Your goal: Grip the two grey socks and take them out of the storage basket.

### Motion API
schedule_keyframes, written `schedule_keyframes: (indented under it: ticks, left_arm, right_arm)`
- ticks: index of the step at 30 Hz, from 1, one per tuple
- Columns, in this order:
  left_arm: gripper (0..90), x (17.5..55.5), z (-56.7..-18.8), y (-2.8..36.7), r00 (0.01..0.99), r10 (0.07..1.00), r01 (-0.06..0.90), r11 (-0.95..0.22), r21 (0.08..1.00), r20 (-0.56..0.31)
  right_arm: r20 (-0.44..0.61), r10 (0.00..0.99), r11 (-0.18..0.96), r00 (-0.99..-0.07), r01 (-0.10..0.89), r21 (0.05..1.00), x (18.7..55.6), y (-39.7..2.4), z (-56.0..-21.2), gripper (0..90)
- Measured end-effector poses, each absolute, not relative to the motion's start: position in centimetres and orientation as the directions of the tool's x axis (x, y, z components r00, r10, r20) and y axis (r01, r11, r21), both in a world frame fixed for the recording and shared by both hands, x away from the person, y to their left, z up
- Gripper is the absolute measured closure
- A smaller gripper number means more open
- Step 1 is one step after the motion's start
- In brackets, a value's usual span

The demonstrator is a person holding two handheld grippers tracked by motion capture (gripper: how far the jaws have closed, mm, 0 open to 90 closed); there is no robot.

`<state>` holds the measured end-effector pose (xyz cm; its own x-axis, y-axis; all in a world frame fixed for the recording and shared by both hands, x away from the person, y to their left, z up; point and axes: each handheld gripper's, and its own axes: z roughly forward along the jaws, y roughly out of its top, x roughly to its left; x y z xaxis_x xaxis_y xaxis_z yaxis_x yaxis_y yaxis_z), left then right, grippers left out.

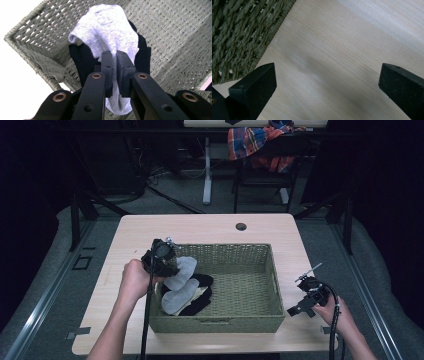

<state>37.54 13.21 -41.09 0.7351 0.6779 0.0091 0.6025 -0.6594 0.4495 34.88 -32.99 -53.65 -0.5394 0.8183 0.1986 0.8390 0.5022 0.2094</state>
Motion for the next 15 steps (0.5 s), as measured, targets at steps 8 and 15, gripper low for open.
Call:
schedule_keyframes:
  ticks: [8, 15]
  left_arm:
    - [85.3, 37.4, -40.3, 13.5, 0.736, 0.677, 0.591, -0.654, 0.472, 0.018]
    - [85.3, 37.2, -39.4, 13.8, 0.734, 0.679, 0.583, -0.65, 0.488, 0.029]
  right_arm:
    - [0.202, 0.815, 0.506, -0.543, 0.837, 0.206, 34.9, -33.1, -53.6, 1.1]
    - [0.198, 0.811, 0.517, -0.55, 0.833, 0.198, 35.0, -33.0, -53.5, 1.1]
